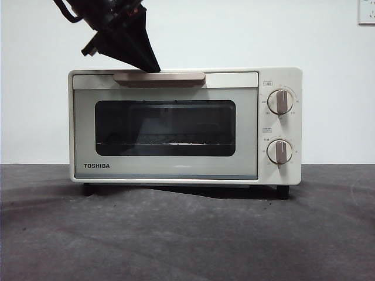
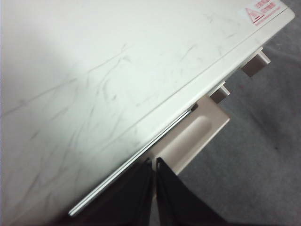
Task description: The left arm flap open the oven, the right arm pick bread and place it into oven, the left arm flap close the oven
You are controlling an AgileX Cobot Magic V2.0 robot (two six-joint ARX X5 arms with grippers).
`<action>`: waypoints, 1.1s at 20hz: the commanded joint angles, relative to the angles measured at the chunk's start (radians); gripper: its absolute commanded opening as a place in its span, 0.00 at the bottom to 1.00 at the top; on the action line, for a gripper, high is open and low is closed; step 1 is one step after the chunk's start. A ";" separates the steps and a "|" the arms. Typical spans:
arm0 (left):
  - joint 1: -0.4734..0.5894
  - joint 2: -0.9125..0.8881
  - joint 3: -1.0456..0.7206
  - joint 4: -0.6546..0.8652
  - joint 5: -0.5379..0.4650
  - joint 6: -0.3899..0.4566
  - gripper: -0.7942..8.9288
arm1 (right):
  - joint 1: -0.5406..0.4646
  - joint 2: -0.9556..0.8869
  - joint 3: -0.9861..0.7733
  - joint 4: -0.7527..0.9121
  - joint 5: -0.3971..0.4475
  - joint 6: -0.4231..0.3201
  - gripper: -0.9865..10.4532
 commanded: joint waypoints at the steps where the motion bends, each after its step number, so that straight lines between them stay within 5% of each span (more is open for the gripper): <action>1: -0.005 0.034 0.023 -0.012 -0.009 0.016 0.10 | 0.005 0.002 0.016 0.006 -0.003 0.010 0.17; 22: -0.040 0.035 0.008 -0.256 -0.028 0.065 0.10 | 0.005 0.002 0.016 0.006 -0.030 0.008 0.17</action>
